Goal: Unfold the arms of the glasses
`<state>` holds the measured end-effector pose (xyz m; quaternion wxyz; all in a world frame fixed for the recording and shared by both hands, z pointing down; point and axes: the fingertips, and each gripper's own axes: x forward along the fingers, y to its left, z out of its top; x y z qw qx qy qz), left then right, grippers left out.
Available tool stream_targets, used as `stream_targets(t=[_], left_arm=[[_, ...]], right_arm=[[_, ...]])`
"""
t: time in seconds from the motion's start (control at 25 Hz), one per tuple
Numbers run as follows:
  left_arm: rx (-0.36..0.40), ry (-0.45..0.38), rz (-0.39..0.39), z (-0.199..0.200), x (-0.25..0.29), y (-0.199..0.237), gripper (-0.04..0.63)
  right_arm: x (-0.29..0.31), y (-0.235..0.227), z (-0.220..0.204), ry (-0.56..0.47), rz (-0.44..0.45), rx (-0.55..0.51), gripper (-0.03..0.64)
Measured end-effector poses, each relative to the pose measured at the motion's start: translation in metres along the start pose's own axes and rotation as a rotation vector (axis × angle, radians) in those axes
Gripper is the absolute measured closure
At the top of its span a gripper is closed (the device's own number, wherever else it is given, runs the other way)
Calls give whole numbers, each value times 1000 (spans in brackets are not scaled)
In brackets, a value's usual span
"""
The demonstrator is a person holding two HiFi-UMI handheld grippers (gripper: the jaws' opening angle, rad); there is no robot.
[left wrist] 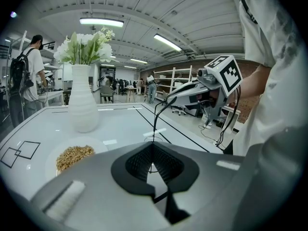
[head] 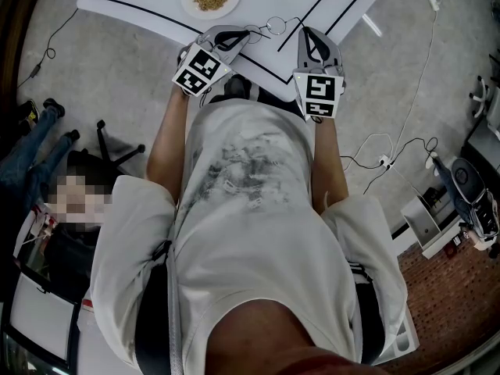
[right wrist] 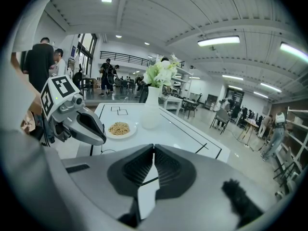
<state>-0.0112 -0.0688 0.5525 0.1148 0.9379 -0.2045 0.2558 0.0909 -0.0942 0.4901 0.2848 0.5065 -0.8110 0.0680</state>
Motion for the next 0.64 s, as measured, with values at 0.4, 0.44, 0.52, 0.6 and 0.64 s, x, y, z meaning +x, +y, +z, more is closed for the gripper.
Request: stream_targets(t=[0.4, 0.44, 0.52, 0.6, 0.64], left_arm=[[-3, 3, 1, -1, 0, -1, 586], [-3, 3, 1, -1, 0, 0, 586], [-4, 4, 0, -2, 0, 0, 586], [-4, 4, 0, -2, 0, 0, 586], [-4, 5, -1, -3, 0, 1, 586]], right_arm=[[-1, 0, 0, 3, -2, -8, 594], [0, 0, -1, 3, -2, -9, 594], [0, 0, -1, 4, -1, -10, 594], [1, 0, -1, 5, -1, -12, 594], [1, 1, 0, 5, -1, -13, 594]])
